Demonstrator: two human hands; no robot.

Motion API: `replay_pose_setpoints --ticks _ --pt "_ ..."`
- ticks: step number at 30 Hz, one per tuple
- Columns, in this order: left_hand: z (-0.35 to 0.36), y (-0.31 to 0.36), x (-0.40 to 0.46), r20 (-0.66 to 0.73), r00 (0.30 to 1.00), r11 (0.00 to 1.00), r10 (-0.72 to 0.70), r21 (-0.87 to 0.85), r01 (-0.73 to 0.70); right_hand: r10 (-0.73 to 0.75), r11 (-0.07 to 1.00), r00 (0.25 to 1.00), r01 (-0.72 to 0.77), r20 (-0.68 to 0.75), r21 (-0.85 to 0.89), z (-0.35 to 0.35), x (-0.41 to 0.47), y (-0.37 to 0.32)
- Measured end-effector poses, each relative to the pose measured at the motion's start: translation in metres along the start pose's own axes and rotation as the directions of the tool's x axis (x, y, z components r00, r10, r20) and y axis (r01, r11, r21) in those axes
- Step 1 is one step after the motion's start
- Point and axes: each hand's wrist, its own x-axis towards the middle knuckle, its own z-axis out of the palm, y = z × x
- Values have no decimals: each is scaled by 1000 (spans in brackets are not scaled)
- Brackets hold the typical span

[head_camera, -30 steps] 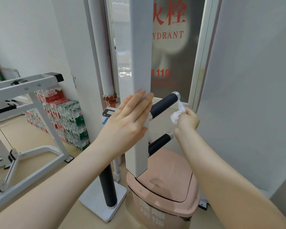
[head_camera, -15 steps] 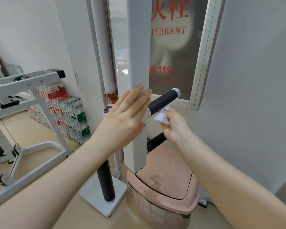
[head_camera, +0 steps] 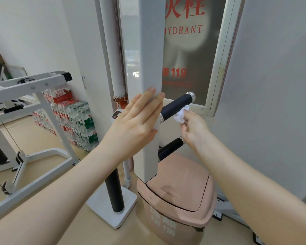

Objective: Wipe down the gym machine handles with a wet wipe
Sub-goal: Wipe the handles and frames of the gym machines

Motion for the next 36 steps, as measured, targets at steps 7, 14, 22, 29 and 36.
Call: replay_pose_setpoints --ticks 7,14,22,29,36 --pt "1 -3 0 25 1000 1000 -1 -1 1 -323 795 929 370 181 -481 3 -26 14" --pt "-1 0 1 -7 1000 1000 5 -10 -5 -268 -335 302 861 915 -382 7 9 -10" --pt "-2 -1 1 -1 1000 1000 11 -18 -11 -240 -629 389 635 889 -448 14 38 -40" --pt "-3 1 1 -5 1000 1000 7 -8 -7 -94 -522 321 790 942 -322 13 24 -30" --pt "-2 2 0 12 1000 1000 11 -17 -11 -309 -625 245 676 919 -391 2 41 -42"
